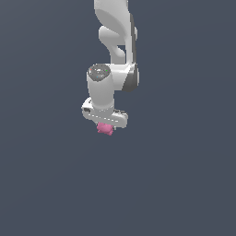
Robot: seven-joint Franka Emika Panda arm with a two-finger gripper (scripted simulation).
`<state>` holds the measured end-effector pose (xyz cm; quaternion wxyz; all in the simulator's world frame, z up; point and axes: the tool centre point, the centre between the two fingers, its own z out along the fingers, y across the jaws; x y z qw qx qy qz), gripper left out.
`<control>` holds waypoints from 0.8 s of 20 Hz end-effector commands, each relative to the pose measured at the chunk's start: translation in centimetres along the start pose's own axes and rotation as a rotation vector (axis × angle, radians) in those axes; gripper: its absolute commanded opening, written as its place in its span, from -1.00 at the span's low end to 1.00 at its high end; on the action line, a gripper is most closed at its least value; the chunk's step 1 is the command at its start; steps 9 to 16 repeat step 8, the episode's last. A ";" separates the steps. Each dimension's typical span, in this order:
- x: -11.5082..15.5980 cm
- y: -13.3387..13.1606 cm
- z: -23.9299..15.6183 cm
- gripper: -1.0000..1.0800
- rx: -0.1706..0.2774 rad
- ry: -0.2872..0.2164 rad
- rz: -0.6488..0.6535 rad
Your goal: Pick up the object and move it to a goal position.
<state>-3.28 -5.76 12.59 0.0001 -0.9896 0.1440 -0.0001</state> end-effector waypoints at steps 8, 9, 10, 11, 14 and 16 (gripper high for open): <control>-0.7 0.9 -0.9 -1.00 0.000 0.000 -0.001; -0.7 0.9 -0.9 -1.00 0.000 0.000 -0.001; -0.7 0.9 -0.9 -1.00 0.000 0.000 -0.001; -0.7 0.9 -0.9 -1.00 0.000 0.000 -0.001; -0.7 0.9 -0.9 -1.00 0.000 0.000 -0.001; -0.7 0.9 -0.9 -1.00 0.000 0.000 -0.001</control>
